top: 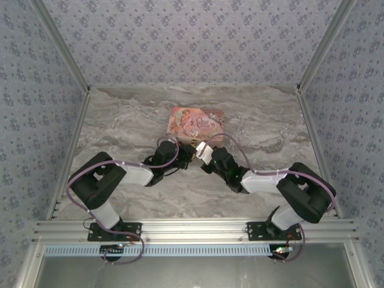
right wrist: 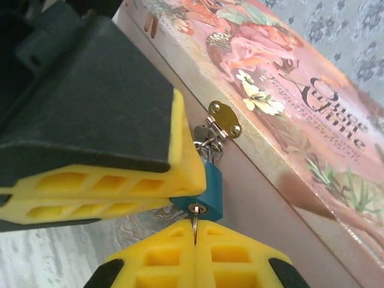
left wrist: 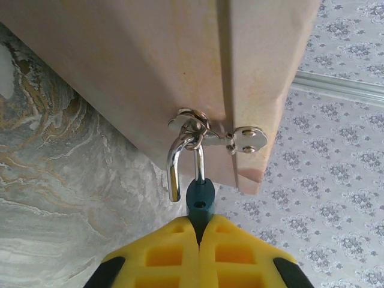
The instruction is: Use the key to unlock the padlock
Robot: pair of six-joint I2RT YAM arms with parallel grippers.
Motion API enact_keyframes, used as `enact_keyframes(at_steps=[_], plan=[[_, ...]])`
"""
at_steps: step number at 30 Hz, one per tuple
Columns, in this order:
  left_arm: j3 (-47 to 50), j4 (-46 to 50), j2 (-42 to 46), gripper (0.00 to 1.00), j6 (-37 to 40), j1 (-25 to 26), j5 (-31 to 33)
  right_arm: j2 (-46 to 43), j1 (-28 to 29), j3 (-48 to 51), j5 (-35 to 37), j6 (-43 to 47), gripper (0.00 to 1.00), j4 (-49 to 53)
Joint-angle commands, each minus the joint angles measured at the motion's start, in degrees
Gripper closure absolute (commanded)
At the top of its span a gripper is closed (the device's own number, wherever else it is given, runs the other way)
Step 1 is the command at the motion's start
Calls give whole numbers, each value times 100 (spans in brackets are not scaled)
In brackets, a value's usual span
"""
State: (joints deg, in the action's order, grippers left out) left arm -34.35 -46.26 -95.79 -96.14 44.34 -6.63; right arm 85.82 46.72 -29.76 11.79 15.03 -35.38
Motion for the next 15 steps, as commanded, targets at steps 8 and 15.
enact_keyframes(at_steps=[8, 15], plan=[[289, 91, 489, 51, 454, -114, 15, 119, -456, 329, -762, -2931, 100, -186], [175, 2189, 1924, 31, 1463, -495, 419, 292, -807, 512, -1709, -4885, 100, -440]])
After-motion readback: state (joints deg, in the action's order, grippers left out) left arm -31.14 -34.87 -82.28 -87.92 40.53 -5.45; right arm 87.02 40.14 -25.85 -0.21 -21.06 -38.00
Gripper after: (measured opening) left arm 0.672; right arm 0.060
